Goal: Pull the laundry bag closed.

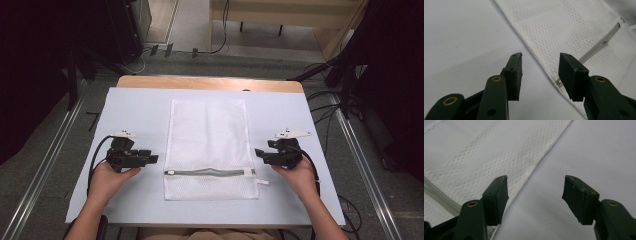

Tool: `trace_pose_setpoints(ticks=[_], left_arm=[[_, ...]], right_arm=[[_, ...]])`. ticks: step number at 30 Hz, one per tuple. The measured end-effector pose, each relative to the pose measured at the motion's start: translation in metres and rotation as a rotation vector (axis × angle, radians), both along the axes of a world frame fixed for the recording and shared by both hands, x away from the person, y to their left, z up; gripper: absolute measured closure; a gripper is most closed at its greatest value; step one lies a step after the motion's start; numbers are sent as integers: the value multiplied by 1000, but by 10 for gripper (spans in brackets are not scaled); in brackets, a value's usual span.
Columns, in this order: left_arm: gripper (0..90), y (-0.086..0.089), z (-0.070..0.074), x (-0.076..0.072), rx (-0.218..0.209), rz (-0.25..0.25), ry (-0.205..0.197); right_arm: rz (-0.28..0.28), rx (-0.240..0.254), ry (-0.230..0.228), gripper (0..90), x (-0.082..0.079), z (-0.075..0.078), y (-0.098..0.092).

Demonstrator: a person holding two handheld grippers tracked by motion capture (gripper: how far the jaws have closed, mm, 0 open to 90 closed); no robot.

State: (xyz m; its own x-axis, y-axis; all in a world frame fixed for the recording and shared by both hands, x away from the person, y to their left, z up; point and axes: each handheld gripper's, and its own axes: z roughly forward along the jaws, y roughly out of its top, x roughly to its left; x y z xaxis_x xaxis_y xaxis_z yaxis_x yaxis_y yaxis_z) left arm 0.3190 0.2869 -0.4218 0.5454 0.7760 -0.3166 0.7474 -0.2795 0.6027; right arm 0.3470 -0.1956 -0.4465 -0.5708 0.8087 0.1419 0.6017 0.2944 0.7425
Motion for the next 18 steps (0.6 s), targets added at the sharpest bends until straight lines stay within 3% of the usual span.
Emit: trace_pose_setpoints(ticks=[4, 9, 12, 18], left_arm=[[498, -4, -1, 1, 11, -6, -34], [512, -3, -1, 2, 38, -15, -35], [481, -2, -1, 3, 22, -4, -31], [457, 0, -1, 3, 29, -6, -33]], right_arm=[[12, -10, -3, 396, -2, 0, 1], [28, -10, 2, 431, -3, 0, 2], [19, -23, -21, 417, -4, 0, 2], [13, -35, 1, 389, -3, -1, 2]])
